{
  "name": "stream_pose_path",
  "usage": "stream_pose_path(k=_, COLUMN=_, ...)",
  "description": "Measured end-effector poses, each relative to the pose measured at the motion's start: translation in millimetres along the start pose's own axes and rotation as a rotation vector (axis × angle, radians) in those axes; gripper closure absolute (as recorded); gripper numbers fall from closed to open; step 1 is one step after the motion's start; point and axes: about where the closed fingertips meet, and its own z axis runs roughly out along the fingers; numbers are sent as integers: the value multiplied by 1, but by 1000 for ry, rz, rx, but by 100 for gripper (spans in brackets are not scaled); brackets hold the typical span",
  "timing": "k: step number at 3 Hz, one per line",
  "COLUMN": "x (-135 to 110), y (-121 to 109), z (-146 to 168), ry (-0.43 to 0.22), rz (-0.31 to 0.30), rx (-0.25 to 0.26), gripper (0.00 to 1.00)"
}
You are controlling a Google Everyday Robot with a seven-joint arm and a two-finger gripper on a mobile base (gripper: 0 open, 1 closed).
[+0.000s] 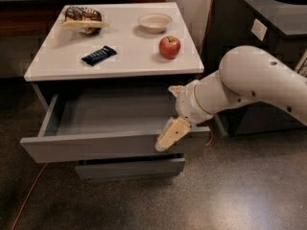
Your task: Place apple into top drawer
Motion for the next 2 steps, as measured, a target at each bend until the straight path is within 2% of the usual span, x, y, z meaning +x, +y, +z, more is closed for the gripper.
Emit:
stream_pose_path(k=1, x=-25, y=-46, z=-27, ry=-59, rz=88, rx=86, gripper=0)
stream_pose_path(k=2, x=-25, y=-46, z=-27, ry=-59, rz=88, rx=86, gripper=0)
